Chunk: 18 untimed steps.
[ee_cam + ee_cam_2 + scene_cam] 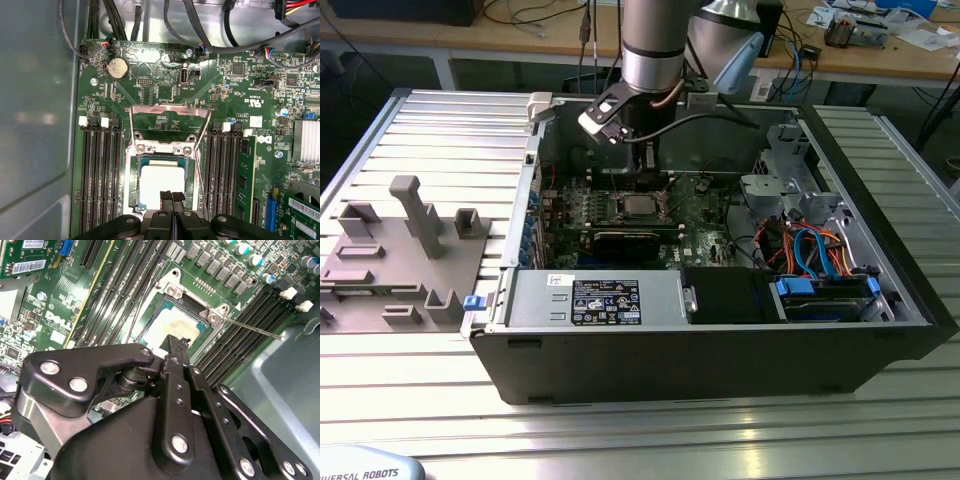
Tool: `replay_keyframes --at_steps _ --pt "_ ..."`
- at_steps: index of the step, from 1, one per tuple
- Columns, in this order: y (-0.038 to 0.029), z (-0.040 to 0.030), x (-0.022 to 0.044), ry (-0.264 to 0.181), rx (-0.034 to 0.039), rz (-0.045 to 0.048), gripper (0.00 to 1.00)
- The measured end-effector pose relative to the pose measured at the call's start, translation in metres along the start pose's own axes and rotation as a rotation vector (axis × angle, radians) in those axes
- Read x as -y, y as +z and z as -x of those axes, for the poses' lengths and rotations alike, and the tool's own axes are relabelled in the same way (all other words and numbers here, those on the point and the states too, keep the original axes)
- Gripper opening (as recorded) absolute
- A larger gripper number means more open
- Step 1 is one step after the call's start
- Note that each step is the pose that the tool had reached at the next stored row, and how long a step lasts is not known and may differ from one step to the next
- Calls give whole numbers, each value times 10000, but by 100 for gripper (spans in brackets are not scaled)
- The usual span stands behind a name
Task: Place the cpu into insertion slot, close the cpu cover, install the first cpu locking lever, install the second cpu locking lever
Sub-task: 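Place the cpu into insertion slot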
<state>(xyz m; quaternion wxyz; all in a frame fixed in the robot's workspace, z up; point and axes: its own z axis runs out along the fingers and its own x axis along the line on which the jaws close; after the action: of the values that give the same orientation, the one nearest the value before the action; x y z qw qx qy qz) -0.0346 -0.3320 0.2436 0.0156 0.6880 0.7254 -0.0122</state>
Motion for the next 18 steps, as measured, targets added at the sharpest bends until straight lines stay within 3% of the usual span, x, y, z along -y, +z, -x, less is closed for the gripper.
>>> replay_keyframes --at_steps 10,18 --pt "-97 4 -1 0 0 0 11" --pt "-269 11 -1 0 -1 0 11"
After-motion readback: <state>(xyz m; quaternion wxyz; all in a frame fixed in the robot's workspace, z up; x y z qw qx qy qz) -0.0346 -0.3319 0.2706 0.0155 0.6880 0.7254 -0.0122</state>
